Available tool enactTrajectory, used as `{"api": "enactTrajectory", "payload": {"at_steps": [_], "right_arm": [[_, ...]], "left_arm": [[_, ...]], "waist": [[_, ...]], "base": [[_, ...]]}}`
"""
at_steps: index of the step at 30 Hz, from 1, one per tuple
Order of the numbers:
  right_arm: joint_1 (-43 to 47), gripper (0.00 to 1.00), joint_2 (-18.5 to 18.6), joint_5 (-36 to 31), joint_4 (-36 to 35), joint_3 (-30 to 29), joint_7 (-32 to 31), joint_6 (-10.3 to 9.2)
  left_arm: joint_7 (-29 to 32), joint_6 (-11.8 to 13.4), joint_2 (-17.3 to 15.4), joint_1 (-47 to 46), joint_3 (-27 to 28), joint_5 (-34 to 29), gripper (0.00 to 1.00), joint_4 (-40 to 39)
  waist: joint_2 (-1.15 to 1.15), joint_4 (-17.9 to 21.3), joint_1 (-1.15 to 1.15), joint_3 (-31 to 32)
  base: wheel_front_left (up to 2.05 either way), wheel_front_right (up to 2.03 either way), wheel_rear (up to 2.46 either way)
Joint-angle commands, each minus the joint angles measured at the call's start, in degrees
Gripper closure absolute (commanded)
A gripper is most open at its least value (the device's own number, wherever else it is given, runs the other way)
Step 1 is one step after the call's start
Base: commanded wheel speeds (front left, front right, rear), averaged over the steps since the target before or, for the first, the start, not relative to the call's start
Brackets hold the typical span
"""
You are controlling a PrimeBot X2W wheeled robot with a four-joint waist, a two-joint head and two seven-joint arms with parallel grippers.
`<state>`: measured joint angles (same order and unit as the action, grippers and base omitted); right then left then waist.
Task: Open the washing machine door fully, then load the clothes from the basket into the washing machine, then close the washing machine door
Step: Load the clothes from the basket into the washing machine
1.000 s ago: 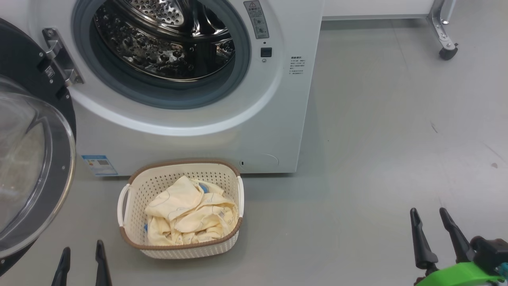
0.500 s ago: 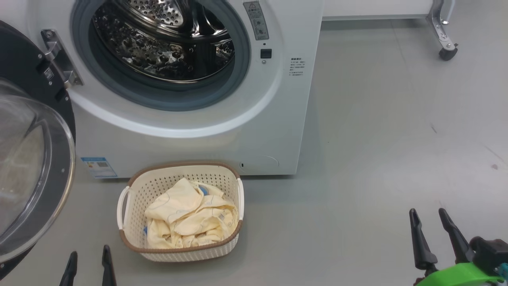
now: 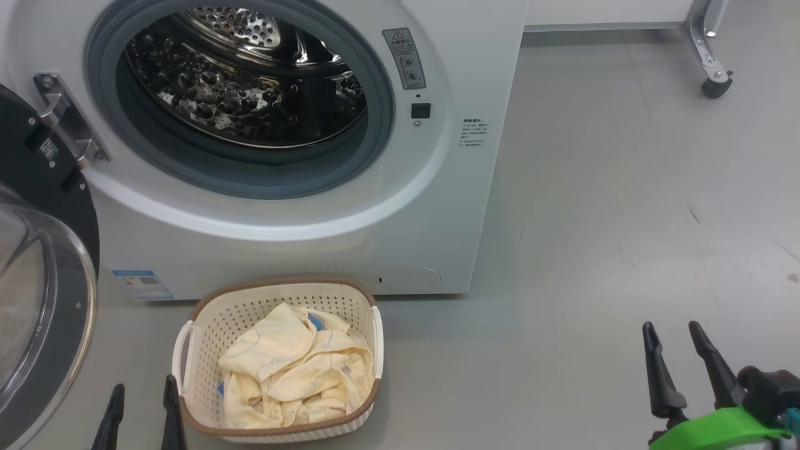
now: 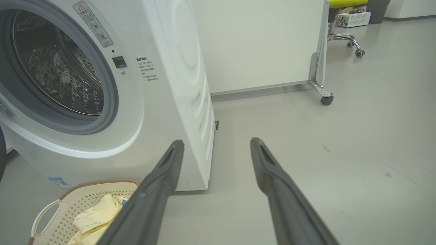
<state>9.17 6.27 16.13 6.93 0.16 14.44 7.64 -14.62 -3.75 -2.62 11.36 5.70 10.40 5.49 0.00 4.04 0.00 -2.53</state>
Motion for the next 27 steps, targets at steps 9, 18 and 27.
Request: {"api": "enactTrajectory", "payload": {"at_steps": [9,18,27], "right_arm": [[-2.40,0.00,0.75,0.21,-1.37,1.26,0.56,-0.15],[-2.63,0.00,0.24,0.33,-1.23,1.85,0.56,-0.15],[-4.02,0.00,-0.68,0.85,-1.39,2.89,0.56,-0.15]], "left_arm": [[-0.38,0.22,-0.26,-2.46,1.23,-0.28,0.00,-2.04],[-0.38,0.16,-0.26,-2.89,0.20,0.65,0.00,-2.04],[-0.38,-0.74,-0.26,-5.73,-1.65,0.20,0.00,2.63]], "waist": [[0.00,0.09,0.00,-0.13],[0.00,0.47,0.00,-0.50],[0.00,2.05,0.00,-4.35]], "base": [[0.16,-0.16,0.00],[0.00,0.00,0.00],[0.00,0.00,0.00]]}}
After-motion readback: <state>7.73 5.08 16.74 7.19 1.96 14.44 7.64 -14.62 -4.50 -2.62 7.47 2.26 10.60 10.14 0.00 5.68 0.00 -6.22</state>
